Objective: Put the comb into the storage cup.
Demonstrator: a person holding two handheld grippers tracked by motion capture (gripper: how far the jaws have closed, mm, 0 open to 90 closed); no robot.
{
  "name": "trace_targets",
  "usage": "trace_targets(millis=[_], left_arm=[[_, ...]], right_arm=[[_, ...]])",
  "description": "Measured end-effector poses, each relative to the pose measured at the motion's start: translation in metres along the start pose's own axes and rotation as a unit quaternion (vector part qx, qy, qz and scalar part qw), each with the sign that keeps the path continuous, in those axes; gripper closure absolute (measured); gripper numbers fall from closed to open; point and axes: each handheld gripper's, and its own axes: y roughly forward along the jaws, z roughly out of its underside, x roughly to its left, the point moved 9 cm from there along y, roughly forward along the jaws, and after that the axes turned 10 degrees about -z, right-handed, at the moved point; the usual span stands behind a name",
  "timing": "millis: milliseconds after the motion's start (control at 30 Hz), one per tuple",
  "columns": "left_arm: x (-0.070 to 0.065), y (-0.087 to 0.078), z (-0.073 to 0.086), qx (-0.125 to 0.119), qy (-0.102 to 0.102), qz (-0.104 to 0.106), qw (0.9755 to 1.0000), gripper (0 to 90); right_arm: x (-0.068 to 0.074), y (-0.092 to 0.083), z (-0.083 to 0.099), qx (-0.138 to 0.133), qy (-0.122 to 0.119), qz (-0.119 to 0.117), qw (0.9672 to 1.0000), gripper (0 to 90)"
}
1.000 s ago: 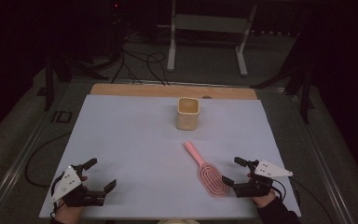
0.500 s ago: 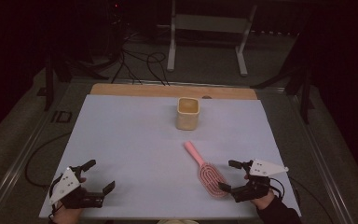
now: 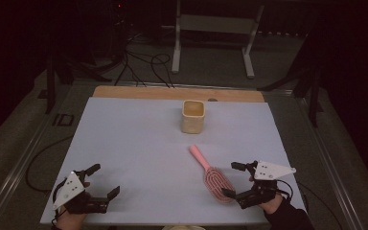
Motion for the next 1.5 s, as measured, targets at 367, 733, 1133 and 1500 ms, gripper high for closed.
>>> trace_targets(millis=[367, 733, 1133, 1500], left_arm=[[0.0, -0.001, -0.002, -0.003, -0.001, 0.003, 1.0, 0.3], [-0.001, -0.001, -0.002, -0.001, -0.003, 0.006, 1.0, 0.3], [-0.002, -0.001, -0.002, -0.002, -0.002, 0.006, 1.0, 0.2], [-0.001, -0.001, -0.002, -0.002, -0.001, 0.005, 1.0, 0.3]], right_arm=[[-0.01, 0.009, -0.024, 0.008, -0.02, -0.013, 0.9997, 8.1], [-0.018, 0.029, -0.038, 0.038, -0.043, -0.031, 0.9979, 8.1], [-0.03, 0.052, -0.043, 0.061, -0.051, -0.053, 0.9954, 8.2], [-0.035, 0.067, -0.039, 0.085, -0.055, -0.07, 0.9924, 9.5]])
